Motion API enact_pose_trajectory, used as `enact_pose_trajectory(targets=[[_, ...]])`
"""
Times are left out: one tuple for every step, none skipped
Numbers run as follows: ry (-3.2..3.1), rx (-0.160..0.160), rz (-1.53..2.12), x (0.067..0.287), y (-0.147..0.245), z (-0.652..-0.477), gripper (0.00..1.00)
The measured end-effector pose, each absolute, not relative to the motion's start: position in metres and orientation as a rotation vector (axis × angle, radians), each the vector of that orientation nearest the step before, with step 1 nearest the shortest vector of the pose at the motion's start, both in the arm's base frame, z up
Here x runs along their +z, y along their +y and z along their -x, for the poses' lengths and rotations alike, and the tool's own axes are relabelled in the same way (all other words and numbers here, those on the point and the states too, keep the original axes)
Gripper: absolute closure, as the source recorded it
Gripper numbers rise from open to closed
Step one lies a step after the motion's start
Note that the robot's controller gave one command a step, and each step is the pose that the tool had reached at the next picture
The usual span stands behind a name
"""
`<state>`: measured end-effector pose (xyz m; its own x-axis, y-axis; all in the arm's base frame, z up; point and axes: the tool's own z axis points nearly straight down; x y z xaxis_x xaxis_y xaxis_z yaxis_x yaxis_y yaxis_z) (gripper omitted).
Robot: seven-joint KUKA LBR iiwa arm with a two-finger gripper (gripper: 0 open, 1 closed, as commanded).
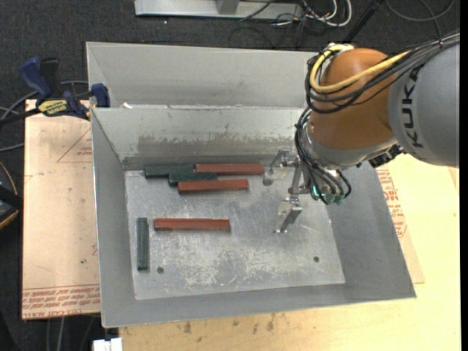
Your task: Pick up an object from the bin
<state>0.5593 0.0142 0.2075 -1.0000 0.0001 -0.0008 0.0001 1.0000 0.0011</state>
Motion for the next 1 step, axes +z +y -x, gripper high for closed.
enact_pose_trajectory(targets=[[3.13,-0.001,0.057,0.1678,0.0471,-0.5675,0.0]])
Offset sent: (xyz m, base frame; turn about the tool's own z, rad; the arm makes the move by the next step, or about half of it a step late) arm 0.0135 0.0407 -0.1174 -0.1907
